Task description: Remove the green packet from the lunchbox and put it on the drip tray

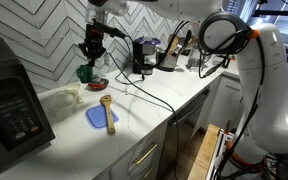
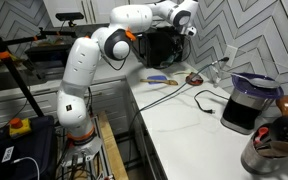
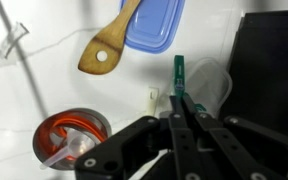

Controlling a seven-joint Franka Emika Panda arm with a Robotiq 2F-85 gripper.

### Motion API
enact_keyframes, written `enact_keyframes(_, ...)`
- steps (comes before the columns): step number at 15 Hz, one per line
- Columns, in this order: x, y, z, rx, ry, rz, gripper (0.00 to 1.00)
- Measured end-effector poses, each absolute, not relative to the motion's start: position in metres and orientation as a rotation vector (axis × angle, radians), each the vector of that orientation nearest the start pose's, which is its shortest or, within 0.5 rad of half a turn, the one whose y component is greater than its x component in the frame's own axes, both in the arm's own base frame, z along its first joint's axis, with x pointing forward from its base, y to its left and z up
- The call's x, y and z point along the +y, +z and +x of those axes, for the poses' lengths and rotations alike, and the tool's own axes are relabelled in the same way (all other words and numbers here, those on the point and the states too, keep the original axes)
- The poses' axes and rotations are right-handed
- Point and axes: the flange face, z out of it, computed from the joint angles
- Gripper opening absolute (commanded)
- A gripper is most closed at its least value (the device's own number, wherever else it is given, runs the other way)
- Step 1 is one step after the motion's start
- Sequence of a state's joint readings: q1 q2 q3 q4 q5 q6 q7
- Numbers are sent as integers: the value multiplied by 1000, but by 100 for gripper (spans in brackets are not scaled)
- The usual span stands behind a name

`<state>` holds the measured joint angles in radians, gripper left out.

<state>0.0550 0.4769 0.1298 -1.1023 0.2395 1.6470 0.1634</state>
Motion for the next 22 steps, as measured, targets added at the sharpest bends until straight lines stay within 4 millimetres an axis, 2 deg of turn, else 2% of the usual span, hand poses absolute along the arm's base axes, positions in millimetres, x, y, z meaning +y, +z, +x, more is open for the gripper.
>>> enact_keyframes(5,105,548,663,131,-43,-2861,1)
enact_keyframes(8,88,536,652,191,-108,-2867,1)
enact_keyframes(9,82,532,648,210,-144,-2867,6)
enact_keyframes(12,68,521,638,205,-231,-2869,6)
enact_keyframes(19,65,523,632,204,-239,-2874,1)
enact_keyframes(22,41,531,624,249,-228,-2856,1)
